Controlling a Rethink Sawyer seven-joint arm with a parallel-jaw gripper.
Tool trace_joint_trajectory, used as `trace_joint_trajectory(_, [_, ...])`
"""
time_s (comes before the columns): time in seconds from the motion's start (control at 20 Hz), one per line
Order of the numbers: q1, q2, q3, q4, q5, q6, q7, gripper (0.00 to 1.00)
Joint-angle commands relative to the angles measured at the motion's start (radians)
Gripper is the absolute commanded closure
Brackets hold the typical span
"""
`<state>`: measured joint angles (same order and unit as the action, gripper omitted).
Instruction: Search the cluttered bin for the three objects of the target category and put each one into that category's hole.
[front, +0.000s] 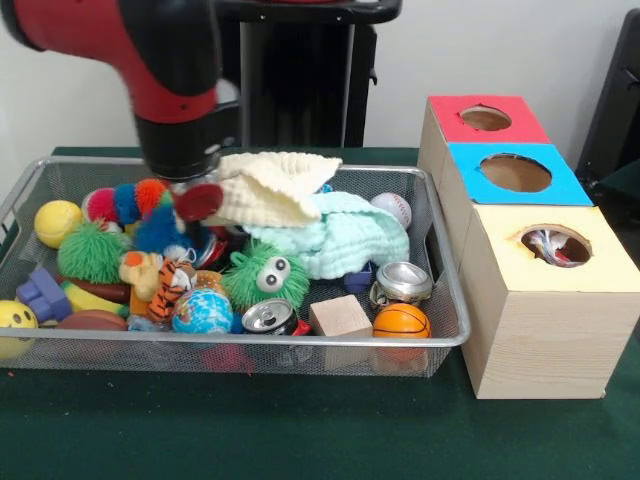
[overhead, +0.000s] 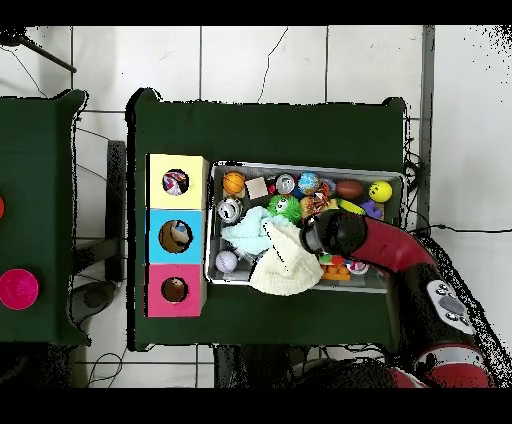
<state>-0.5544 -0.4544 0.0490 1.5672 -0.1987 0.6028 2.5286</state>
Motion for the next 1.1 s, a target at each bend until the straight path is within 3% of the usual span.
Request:
trace_joint_trajectory(0.05, [-0.124, 0.096, 0.119, -0.084, -0.151, 0.08, -0.383, 1.0])
trace_joint_trajectory(0.4, [-0.153, 0.128, 0.146, -0.107, -0.225, 0.046, -0.37, 1.0])
trace_joint_trajectory(0.9, [-0.156, 0.149, 0.161, -0.11, -0.265, 0.026, -0.323, 1.0])
trace_joint_trajectory(1.1, [-0.135, 0.12, 0.155, -0.093, -0.288, 0.05, -0.316, 1.0])
